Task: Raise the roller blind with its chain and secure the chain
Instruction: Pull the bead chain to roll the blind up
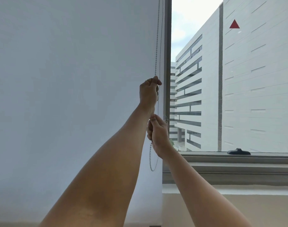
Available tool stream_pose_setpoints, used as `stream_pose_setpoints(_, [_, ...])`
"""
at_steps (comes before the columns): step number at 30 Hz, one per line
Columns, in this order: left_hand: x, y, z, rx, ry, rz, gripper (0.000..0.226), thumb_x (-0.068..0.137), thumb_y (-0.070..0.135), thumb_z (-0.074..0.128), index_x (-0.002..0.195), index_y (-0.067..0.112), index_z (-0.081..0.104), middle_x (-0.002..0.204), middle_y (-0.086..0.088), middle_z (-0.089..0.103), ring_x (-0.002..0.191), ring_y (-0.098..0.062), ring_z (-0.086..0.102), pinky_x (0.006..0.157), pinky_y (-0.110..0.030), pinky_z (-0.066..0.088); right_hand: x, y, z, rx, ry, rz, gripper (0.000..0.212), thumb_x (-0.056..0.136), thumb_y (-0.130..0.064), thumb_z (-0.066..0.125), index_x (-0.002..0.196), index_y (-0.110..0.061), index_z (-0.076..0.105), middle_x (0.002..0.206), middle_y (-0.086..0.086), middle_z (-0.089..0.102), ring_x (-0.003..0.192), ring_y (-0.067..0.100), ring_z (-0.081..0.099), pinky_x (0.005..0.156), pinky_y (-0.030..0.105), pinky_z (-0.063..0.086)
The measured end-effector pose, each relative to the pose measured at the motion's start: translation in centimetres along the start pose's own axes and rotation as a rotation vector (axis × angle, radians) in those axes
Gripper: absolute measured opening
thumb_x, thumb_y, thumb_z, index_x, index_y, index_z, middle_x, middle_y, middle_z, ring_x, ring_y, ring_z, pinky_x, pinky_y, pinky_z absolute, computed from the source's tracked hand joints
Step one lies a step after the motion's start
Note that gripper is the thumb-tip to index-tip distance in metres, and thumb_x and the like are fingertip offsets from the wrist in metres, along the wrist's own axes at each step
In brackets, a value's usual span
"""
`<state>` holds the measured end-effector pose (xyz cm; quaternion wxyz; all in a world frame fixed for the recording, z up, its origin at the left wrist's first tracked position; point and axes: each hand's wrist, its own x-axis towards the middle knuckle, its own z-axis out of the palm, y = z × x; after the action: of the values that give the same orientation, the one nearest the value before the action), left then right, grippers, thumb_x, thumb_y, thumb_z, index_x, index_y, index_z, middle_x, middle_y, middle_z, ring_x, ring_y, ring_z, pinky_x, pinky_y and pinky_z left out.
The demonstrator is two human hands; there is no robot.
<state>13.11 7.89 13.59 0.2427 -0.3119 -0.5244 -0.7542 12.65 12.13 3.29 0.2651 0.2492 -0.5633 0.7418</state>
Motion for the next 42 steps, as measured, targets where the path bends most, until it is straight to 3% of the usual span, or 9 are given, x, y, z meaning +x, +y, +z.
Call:
stream_pose_setpoints(4, [-0.2, 0.5, -1.0, -0.068, -0.011, 0.064, 0.037, 0.097, 0.022, 0.041, 0.062, 0.015, 0.05, 0.034, 0.011, 0.032, 0.031, -0.003, 0.022, 0.033, -0.014, 0.019, 0.6, -1.0, -1.0, 0.013, -0.134, 0.061, 0.045, 0.098, -0.021, 0.036, 0.062, -0.026, 0.064, 0.047, -0.008, 0.041, 0.04, 0.006, 0.031, 0.037, 0.015, 0.024])
stream_pose_setpoints(7, [-0.5, 0.5, -1.4, -0.049, -0.01, 0.105, 0.036, 0.097, 0.021, 0.041, 0.063, 0.014, 0.051, 0.041, 0.005, 0.033, 0.032, -0.004, 0.023, 0.035, -0.014, 0.021, 1.8, -2.2, -1.4, 0.037, -0.175, 0.098, 0.037, 0.099, -0.025, 0.03, 0.083, -0.015, 0.062, 0.066, 0.0, 0.062, 0.061, 0.012, 0.056, 0.059, 0.023, 0.046])
stream_pose_setpoints(11, [-2.0, -1.4, -1.4, -0.012, 0.008, 0.074, 0.038, 0.096, 0.022, 0.042, 0.059, 0.015, 0.048, 0.04, 0.009, 0.039, 0.036, -0.003, 0.032, 0.039, -0.016, 0.03, 4.3, -5.8, -0.4, 0.131, -0.097, 0.028, 0.041, 0.1, -0.032, 0.028, 0.09, -0.014, 0.063, 0.066, -0.007, 0.071, 0.071, 0.006, 0.066, 0.072, 0.026, 0.049])
stream_pose_setpoints(14, [-3.7, -3.7, -1.6, -0.047, 0.002, -0.012, 0.037, 0.096, 0.023, 0.043, 0.06, 0.015, 0.048, 0.038, 0.008, 0.034, 0.034, -0.005, 0.025, 0.036, -0.016, 0.023, 6.0, -8.8, 0.5, 0.11, -0.053, -0.023, 0.038, 0.097, -0.038, 0.034, 0.093, -0.011, 0.061, 0.072, -0.001, 0.071, 0.077, 0.014, 0.065, 0.076, 0.026, 0.05])
stream_pose_setpoints(18, [-5.4, -5.6, -2.2, -0.058, -0.005, -0.029, 0.036, 0.097, 0.022, 0.04, 0.063, 0.016, 0.05, 0.042, 0.004, 0.03, 0.035, -0.006, 0.02, 0.035, -0.016, 0.019, 6.7, -10.8, 2.0, -0.038, -0.023, 0.017, 0.026, 0.096, -0.032, 0.042, 0.089, -0.012, 0.056, 0.078, 0.004, 0.061, 0.069, 0.015, 0.058, 0.062, 0.025, 0.05])
stream_pose_setpoints(24, [-7.5, -7.1, -1.9, -0.077, -0.071, -0.039, 0.038, 0.098, 0.021, 0.037, 0.061, 0.017, 0.047, 0.037, 0.011, 0.028, 0.034, -0.004, 0.02, 0.035, -0.015, 0.021, 6.6, -10.0, 3.0, -0.198, 0.178, -0.048, 0.034, 0.098, -0.029, 0.039, 0.072, -0.018, 0.059, 0.057, -0.002, 0.034, 0.043, 0.007, 0.029, 0.033, 0.016, 0.024])
stream_pose_setpoints(30, [-6.6, -6.9, -2.6, -0.074, -0.231, -0.09, 0.042, 0.099, 0.024, 0.034, 0.059, 0.017, 0.044, 0.044, 0.011, 0.033, 0.042, -0.008, 0.028, 0.045, -0.019, 0.028, 6.4, -9.6, 2.9, -0.171, 0.211, -0.162, 0.04, 0.096, -0.026, 0.043, 0.059, -0.02, 0.056, 0.051, -0.003, 0.029, 0.033, 0.003, 0.025, 0.034, 0.016, 0.021])
stream_pose_setpoints(34, [-5.0, -5.7, -3.4, 0.006, -0.369, -0.154, 0.038, 0.099, 0.021, 0.033, 0.071, 0.015, 0.059, 0.063, 0.004, 0.063, 0.066, -0.013, 0.058, 0.069, -0.028, 0.045, 6.2, -9.7, 2.2, -0.13, 0.197, -0.176, 0.038, 0.096, -0.025, 0.045, 0.06, -0.019, 0.057, 0.051, -0.002, 0.028, 0.034, 0.005, 0.023, 0.034, 0.017, 0.019])
stream_pose_setpoints(42, [-0.2, 0.4, -1.6, -0.134, -0.143, -0.096, 0.029, 0.091, 0.007, 0.031, 0.081, 0.01, 0.058, 0.071, -0.005, 0.065, 0.073, -0.016, 0.061, 0.073, -0.026, 0.048, 3.7, -6.1, 1.1, -0.121, 0.215, -0.113, 0.036, 0.094, -0.026, 0.047, 0.061, -0.023, 0.062, 0.044, -0.003, 0.039, 0.036, 0.006, 0.031, 0.039, 0.022, 0.023])
